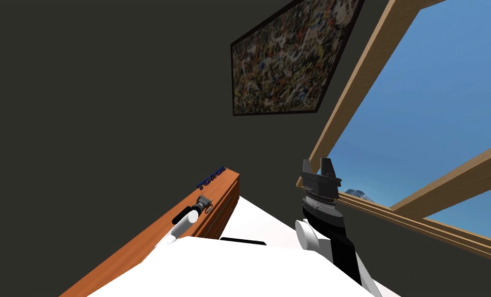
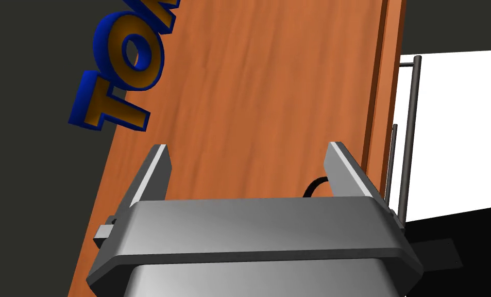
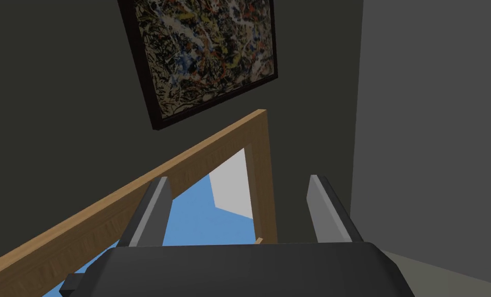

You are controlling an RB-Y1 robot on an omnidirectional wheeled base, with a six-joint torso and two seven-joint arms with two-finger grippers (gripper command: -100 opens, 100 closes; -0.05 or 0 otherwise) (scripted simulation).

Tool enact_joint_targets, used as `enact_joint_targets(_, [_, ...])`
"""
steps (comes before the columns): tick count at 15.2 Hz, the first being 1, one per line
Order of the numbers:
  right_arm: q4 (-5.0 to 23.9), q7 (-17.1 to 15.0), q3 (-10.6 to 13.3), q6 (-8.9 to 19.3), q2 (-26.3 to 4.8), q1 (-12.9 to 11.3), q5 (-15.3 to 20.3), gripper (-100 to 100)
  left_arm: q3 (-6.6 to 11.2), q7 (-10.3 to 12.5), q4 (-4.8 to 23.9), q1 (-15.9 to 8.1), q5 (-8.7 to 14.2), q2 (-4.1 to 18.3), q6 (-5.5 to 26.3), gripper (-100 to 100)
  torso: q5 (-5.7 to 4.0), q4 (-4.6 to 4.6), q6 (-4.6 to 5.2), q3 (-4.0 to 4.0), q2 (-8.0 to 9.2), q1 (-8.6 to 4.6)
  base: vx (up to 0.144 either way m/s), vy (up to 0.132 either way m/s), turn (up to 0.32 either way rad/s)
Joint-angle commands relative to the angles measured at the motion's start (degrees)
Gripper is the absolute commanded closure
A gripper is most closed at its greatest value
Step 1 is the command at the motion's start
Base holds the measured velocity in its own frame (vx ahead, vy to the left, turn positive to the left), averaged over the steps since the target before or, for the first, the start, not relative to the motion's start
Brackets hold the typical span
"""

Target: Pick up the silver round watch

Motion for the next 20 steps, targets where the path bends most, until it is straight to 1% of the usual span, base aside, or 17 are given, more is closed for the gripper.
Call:
enact_joint_targets(1, [0.0,0.0,0.0,0.0,0.0,0.0,0.0,0,0.87,0.16,1.55,-0.12,1.56,-0.63,1.83,-100,0.0,0.0,0.0,0.0,0.0,0.0,0.006,0.024,-0.136])
enact_joint_targets(2, [0.0,0.0,0.0,0.0,0.0,0.0,0.0,0,0.71,0.6,3.4,-0.86,3.25,-0.81,2.62,-100,0.0,0.0,-0.03,0.0,0.01,0.01,0.004,0.024,-0.099])
enact_joint_targets(3, [0.0,0.0,0.0,0.0,0.0,0.0,0.0,0,0.71,0.6,3.78,-0.86,3.25,-0.81,2.62,-100,0.0,0.0,-0.02,0.01,0.01,0.01,0.003,0.02,-0.071])
enact_joint_targets(4, [0.0,0.0,0.0,0.0,0.0,0.01,0.0,0,0.57,0.99,5.11,-1.53,4.57,-0.98,3.35,-100,0.0,0.0,-0.03,0.01,0.01,0.01,0.005,0.019,-0.084])
enact_joint_targets(5, [0.0,0.0,0.0,0.0,0.0,0.0,0.0,0,0.57,0.99,5.86,-1.53,4.8,-0.98,3.35,-100,0.0,0.0,-0.02,0.0,0.0,0.01,0.007,0.018,-0.078])
enact_joint_targets(6, [0.0,0.0,0.0,0.0,0.0,0.01,0.0,0,0.57,0.99,5.86,-1.53,4.8,-0.98,3.35,-100,-0.01,0.0,-0.04,0.0,0.0,0.0,0.005,0.012,-0.025])
enact_joint_targets(7, [0.0,0.0,0.0,0.0,0.0,0.01,0.0,0,0.43,1.35,7.6,-2.12,6.22,-1.15,4.02,-100,-0.01,0.0,-0.04,0.0,0.0,-0.01,0.003,0.011,-0.059])
enact_joint_targets(8, [0.0,0.0,0.0,0.0,0.0,0.01,0.0,0,0.43,1.35,7.79,-2.12,6.22,-1.15,4.02,-100,-0.01,0.0,-0.03,0.0,0.0,-0.02,0.003,0.012,-0.074])
enact_joint_targets(10, [0.0,0.0,0.0,0.0,0.0,0.0,0.0,0,0.2,1.95,11.13,-3.03,8.58,-1.44,5.14,-100,-0.01,0.0,-0.03,0.0,0.0,-0.01,0.006,0.021,-0.102])
enact_joint_targets(11, [0.0,0.0,0.0,0.0,0.0,0.0,0.0,0,0.2,1.95,11.13,-3.03,8.58,-1.44,5.14,-100,0.0,0.0,-0.02,0.0,0.0,0.01,0.008,0.028,-0.081])
enact_joint_targets(13, [0.0,0.0,0.0,0.0,0.0,0.01,0.0,0,0.04,2.36,13.68,-3.55,10.26,-1.64,5.95,-100,0.0,0.0,-0.04,0.0,-0.01,0.03,0.011,0.03,-0.066])
enact_joint_targets(14, [0.0,0.0,0.0,0.0,0.0,0.01,0.0,0,0.04,2.36,13.68,-3.55,8.43,-1.64,5.95,-100,0.0,0.0,-0.04,0.0,-0.01,0.04,0.009,0.033,-0.049])
enact_joint_targets(15, [0.0,0.0,-0.01,0.0,0.0,0.01,0.0,0,0.04,2.36,13.68,-3.55,7.93,-1.64,5.95,-100,0.0,0.0,-0.04,0.0,-0.01,0.05,0.004,0.023,-0.01])
enact_joint_targets(16, [0.0,0.0,-0.01,0.0,0.0,0.01,0.0,0,0.04,2.36,13.68,-3.55,9.59,-1.64,5.95,-100,0.0,0.0,-0.04,0.0,-0.01,0.04,0.002,0.012,0.005])
enact_joint_targets(17, [0.0,0.0,-0.01,0.0,0.0,0.01,0.0,0,0.04,2.36,13.68,-3.55,10.26,-1.64,5.95,-100,-0.01,0.0,-0.05,0.0,0.0,0.0,0.0,0.0,0.0])
enact_joint_targets(19, [0.0,0.0,0.0,0.0,0.0,0.01,0.0,0,-0.16,2.6,15.75,-3.54,11.33,-1.85,6.54,-100,-0.02,0.0,-0.04,0.01,0.01,-0.05,0.005,0.009,-0.037])
enact_joint_targets(20, [0.0,0.0,0.0,0.0,0.0,0.01,0.0,0,-0.16,2.6,15.75,-3.54,11.33,-1.85,6.54,-100,-0.02,0.0,-0.04,0.0,0.01,-0.03,0.007,0.022,-0.037])
